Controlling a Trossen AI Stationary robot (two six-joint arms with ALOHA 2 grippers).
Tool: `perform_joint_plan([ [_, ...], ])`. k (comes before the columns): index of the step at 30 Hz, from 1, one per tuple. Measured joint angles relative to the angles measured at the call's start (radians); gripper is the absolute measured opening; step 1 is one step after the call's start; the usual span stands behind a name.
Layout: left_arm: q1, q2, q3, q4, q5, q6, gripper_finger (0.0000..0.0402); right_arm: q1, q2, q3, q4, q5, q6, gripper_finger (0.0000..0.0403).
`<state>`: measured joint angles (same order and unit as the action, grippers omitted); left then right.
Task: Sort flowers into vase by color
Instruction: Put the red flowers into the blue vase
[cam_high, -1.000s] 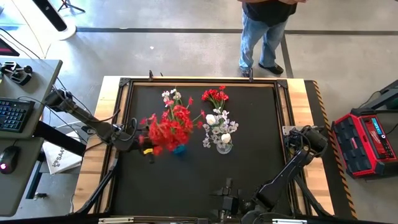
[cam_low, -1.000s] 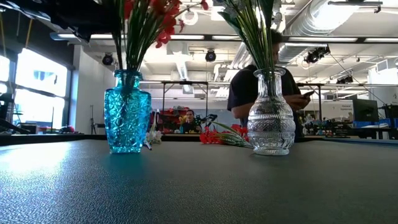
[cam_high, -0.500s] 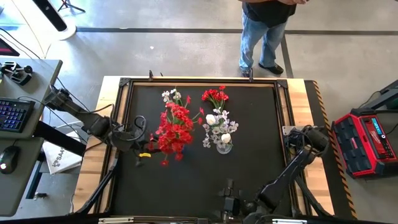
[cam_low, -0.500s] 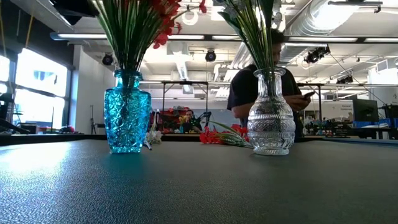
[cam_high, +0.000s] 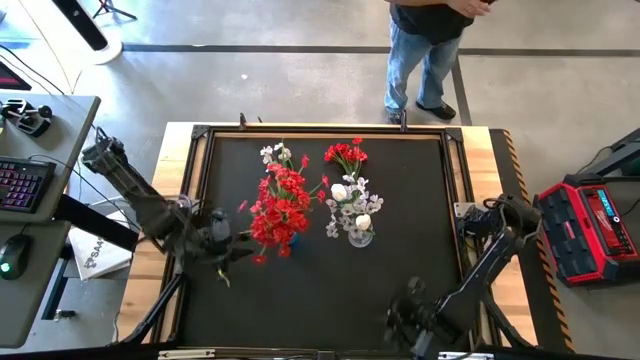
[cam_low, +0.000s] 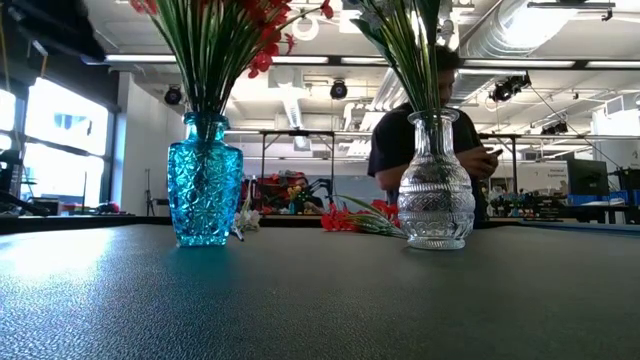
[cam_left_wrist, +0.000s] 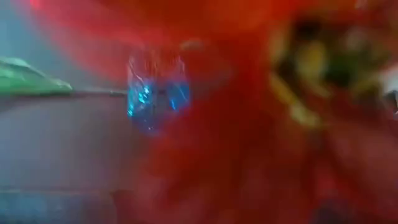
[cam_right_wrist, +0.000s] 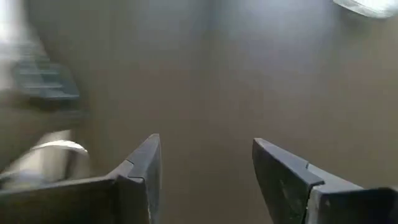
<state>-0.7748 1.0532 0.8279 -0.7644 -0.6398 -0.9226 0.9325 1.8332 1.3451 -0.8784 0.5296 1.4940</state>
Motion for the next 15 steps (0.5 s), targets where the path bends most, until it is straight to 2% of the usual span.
perform_joint_plan([
  [3, -0.040, 0.055, -0.051, 0.038, 0.011, -0.040, 0.0161, -0.008, -0.001, -0.078, -0.095, -0.035, 0.129, 0.0183],
  [7, -0.057, 0.073, -0.163, 0.136, 0.057, -0.069, 0.0161, -0.034, -0.041, -0.207, -0.137, -0.019, 0.238, 0.0183],
  [11, -0.020, 0.012, -0.270, 0.215, 0.045, -0.089, 0.0161, -0.095, -0.158, -0.347, -0.116, -0.012, 0.236, 0.0183],
  [15, 0.052, -0.101, -0.355, 0.248, 0.000, -0.089, 0.0161, -0.181, -0.344, -0.507, -0.056, -0.006, 0.195, 0.0183],
])
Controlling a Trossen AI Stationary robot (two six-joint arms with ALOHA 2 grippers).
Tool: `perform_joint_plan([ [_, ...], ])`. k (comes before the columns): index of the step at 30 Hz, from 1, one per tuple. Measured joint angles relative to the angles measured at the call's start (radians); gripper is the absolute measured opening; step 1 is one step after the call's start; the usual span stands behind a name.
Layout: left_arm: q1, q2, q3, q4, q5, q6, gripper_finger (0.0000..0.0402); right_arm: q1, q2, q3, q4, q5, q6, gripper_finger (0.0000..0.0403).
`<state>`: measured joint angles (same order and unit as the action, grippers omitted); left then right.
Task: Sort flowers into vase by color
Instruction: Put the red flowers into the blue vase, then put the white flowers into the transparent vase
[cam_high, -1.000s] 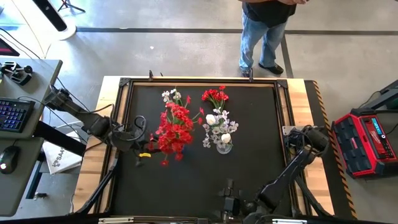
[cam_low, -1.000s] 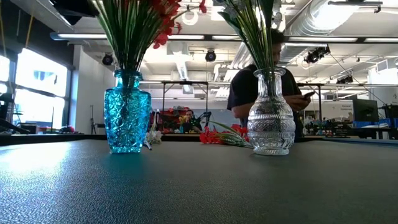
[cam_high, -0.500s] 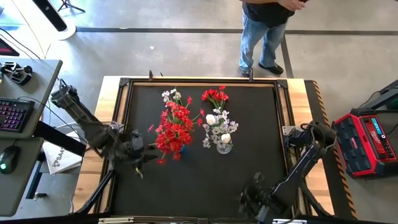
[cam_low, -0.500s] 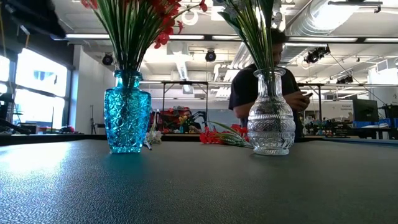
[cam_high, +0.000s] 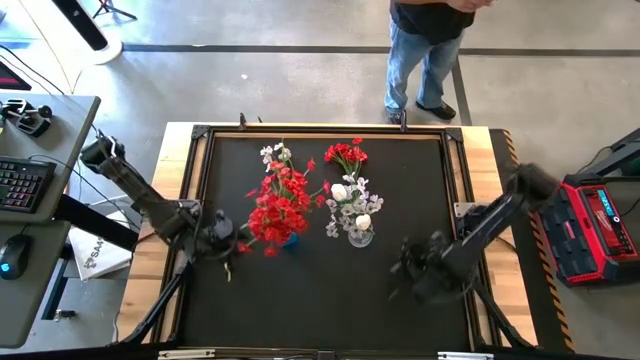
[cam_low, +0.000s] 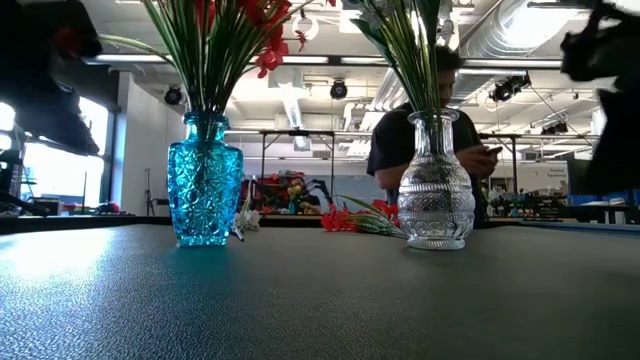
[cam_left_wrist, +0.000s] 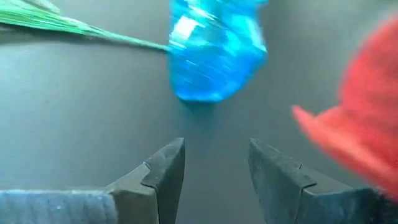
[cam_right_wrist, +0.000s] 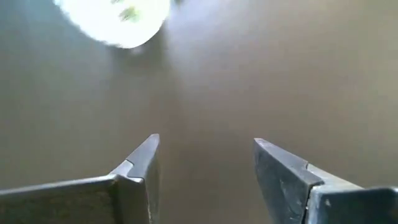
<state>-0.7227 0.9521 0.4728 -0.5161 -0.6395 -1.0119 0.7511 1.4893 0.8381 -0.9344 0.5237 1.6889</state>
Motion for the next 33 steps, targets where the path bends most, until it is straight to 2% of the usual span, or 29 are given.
perform_joint_plan([
  [4, 0.086, -0.108, -0.069, -0.002, -0.121, -0.024, 0.0161, -0.109, -0.170, -0.145, 0.058, 0.059, -0.030, 0.0183],
  [7, 0.158, -0.160, -0.105, -0.003, -0.198, -0.034, 0.0161, -0.210, -0.250, -0.228, 0.102, 0.120, -0.051, 0.0183],
  [10, 0.226, -0.185, -0.125, -0.006, -0.222, -0.016, 0.0161, -0.328, -0.289, -0.285, 0.215, 0.158, -0.168, 0.0183],
  [12, 0.264, -0.187, -0.133, -0.004, -0.224, 0.021, 0.0161, -0.412, -0.292, -0.312, 0.335, 0.163, -0.314, 0.0184],
  [17, 0.327, -0.187, -0.134, -0.009, -0.215, 0.069, 0.0161, -0.605, -0.291, -0.336, 0.603, 0.125, -0.651, 0.0199],
  [23, 0.358, -0.187, -0.134, -0.008, -0.213, 0.091, 0.0161, -0.810, -0.292, -0.335, 0.634, 0.012, -0.890, 0.0248],
  [26, 0.373, -0.187, -0.134, 0.004, -0.230, 0.075, 0.0161, -0.872, -0.292, -0.335, 0.614, -0.021, -0.964, 0.0266],
  [29, 0.414, -0.178, -0.133, 0.035, -0.260, 0.076, 0.0161, -0.899, -0.292, -0.335, 0.613, -0.009, -0.991, 0.0271],
  [33, 0.554, -0.139, -0.133, 0.104, -0.265, 0.137, 0.0161, -0.900, -0.292, -0.335, 0.633, 0.054, -0.991, 0.0269],
])
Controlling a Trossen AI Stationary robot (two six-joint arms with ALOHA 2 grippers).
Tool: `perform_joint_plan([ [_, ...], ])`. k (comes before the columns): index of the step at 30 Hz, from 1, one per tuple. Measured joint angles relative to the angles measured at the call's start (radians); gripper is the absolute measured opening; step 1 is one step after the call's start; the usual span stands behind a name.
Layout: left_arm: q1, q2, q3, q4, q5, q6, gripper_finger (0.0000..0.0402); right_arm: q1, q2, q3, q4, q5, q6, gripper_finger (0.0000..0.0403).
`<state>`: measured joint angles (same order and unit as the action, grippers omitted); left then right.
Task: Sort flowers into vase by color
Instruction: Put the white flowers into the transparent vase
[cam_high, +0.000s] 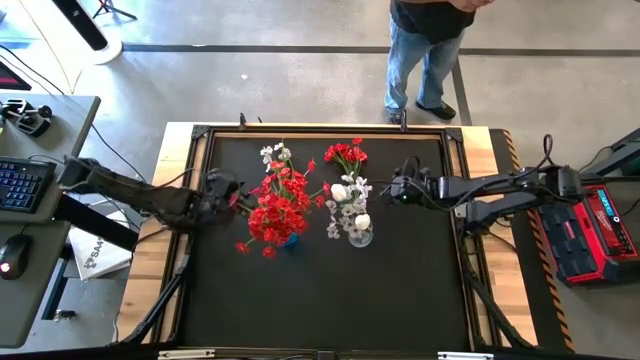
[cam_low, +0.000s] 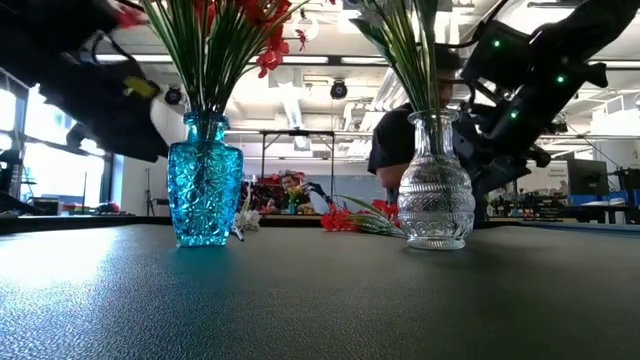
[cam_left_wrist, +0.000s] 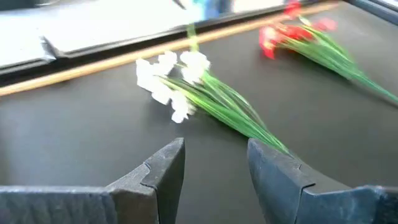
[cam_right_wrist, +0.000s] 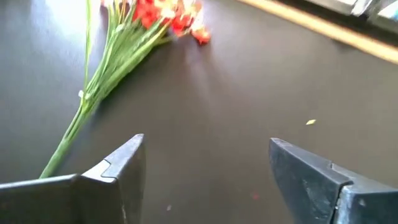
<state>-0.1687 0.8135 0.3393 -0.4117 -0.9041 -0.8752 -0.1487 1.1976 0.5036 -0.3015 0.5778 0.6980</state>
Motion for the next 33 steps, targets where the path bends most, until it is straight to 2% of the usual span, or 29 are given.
perform_joint_plan([
  [3, 0.164, 0.031, 0.000, 0.062, 0.117, 0.108, 0.0163, 0.014, 0.000, 0.000, 0.024, 0.061, 0.000, 0.0265],
  [8, 0.462, 0.087, 0.000, 0.268, 0.438, 0.340, 0.0191, 0.040, 0.000, 0.000, 0.066, 0.115, 0.000, 0.0264],
  [11, 0.616, 0.143, 0.001, 0.364, 0.607, 0.379, 0.0213, 0.057, 0.000, 0.001, 0.077, 0.152, 0.000, 0.0264],
  [13, 0.687, 0.201, 0.001, 0.404, 0.663, 0.385, 0.0223, 0.069, 0.000, 0.001, 0.087, 0.177, 0.000, 0.0264],
  [16, 0.739, 0.306, 0.000, 0.520, 0.698, 0.420, 0.0228, 0.083, 0.000, 0.001, 0.090, 0.196, 0.000, 0.0264],
  [19, 0.746, 0.424, 0.002, 0.718, 0.712, 0.460, 0.0229, 0.089, 0.000, 0.001, 0.090, 0.202, 0.000, 0.0264],
  [21, 0.746, 0.507, 0.027, 0.779, 0.712, 0.487, 0.0229, 0.089, 0.000, 0.001, 0.090, 0.220, 0.000, 0.0264],
  [24, 0.746, 0.637, 0.090, 0.777, 0.712, 0.548, 0.0230, 0.082, 0.000, 0.001, 0.090, 0.287, 0.000, 0.0264],
  [28, 0.746, 0.779, 0.174, 0.742, 0.701, 0.682, 0.0230, 0.060, 0.000, 0.001, 0.089, 0.320, -0.038, 0.0264],
  [30, 0.746, 0.814, 0.220, 0.668, 0.662, 0.730, 0.0230, 0.046, 0.000, 0.001, 0.087, 0.322, -0.051, 0.0264],
  [33, 0.749, 0.830, 0.280, 0.534, 0.546, 0.833, 0.0230, 0.036, 0.000, 0.001, 0.063, 0.320, -0.051, 0.0264],
])
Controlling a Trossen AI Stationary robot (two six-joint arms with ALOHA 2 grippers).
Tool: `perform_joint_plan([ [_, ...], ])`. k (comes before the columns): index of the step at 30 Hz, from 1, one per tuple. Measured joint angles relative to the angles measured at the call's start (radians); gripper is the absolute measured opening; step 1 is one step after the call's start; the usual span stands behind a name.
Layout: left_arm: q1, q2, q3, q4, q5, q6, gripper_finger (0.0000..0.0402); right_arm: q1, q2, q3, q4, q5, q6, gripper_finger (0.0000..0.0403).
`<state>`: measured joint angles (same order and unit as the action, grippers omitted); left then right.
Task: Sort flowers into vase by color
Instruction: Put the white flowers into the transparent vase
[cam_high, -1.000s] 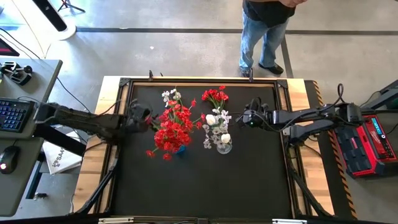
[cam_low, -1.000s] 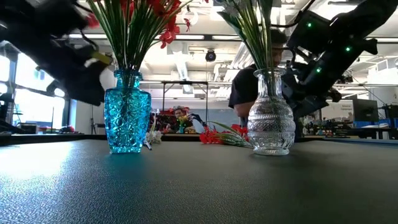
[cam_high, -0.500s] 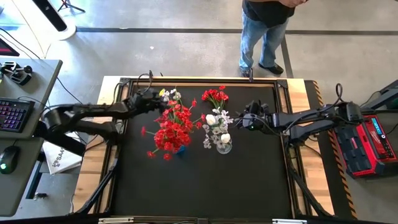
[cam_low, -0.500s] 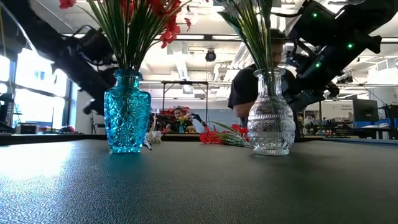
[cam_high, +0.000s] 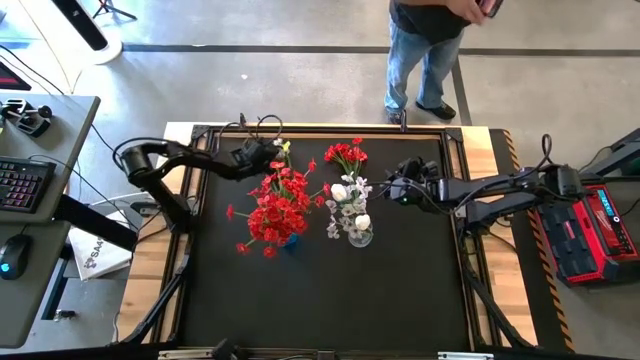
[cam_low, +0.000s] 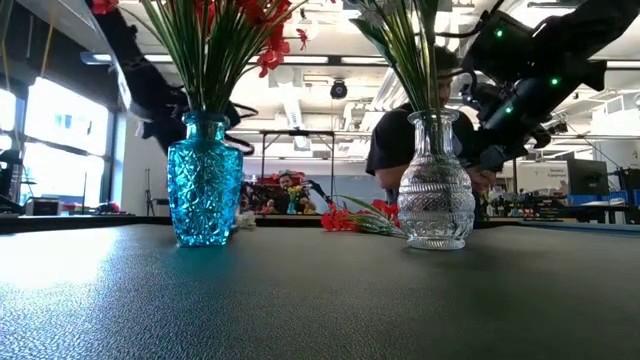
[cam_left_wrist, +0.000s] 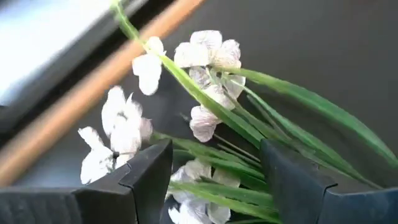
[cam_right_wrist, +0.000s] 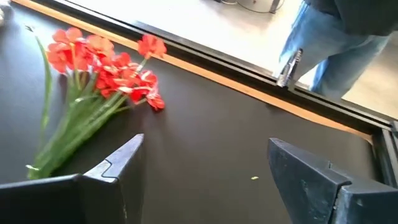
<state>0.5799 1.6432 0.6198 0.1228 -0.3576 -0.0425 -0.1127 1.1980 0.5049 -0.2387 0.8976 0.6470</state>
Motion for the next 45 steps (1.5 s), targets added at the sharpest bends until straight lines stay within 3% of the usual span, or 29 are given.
perform_joint_plan([
  [5, 0.028, -0.045, 0.082, -0.175, -0.182, 0.204, 0.0230, 0.002, 0.000, -0.011, -0.018, -0.019, 0.027, 0.0264],
  [9, 0.035, -0.137, 0.139, -0.320, -0.212, 0.228, 0.0230, 0.002, 0.000, -0.038, -0.015, -0.048, 0.073, 0.0264],
  [12, 0.028, -0.220, 0.150, -0.448, -0.157, 0.076, 0.0230, 0.002, 0.000, -0.061, -0.013, -0.069, 0.118, 0.0264],
  [15, 0.028, -0.273, 0.146, -0.580, -0.011, -0.208, 0.0230, 0.003, 0.000, -0.069, -0.005, -0.075, 0.136, 0.0264],
  [18, 0.013, -0.273, 0.145, -0.632, 0.105, -0.384, 0.0230, 0.003, 0.000, -0.069, 0.025, -0.058, 0.109, 0.0264],
  [27, -0.079, -0.110, 0.145, -0.474, 0.130, -0.577, 0.0230, 0.003, 0.000, -0.069, 0.137, -0.042, -0.066, 0.0264],
  [34, -0.086, -0.003, 0.148, -0.465, 0.143, -0.554, 0.0228, 0.008, 0.000, -0.069, 0.140, -0.109, -0.042, 0.0264],
  [39, -0.090, -0.023, 0.148, -0.556, 0.140, -0.503, 0.0190, 0.036, 0.000, -0.069, 0.146, -0.119, -0.018, 0.0264],
  [45, -0.089, -0.055, 0.145, -0.650, 0.135, -0.437, 0.0093, 0.089, -0.002, -0.069, 0.159, -0.126, -0.025, 0.0264],
])
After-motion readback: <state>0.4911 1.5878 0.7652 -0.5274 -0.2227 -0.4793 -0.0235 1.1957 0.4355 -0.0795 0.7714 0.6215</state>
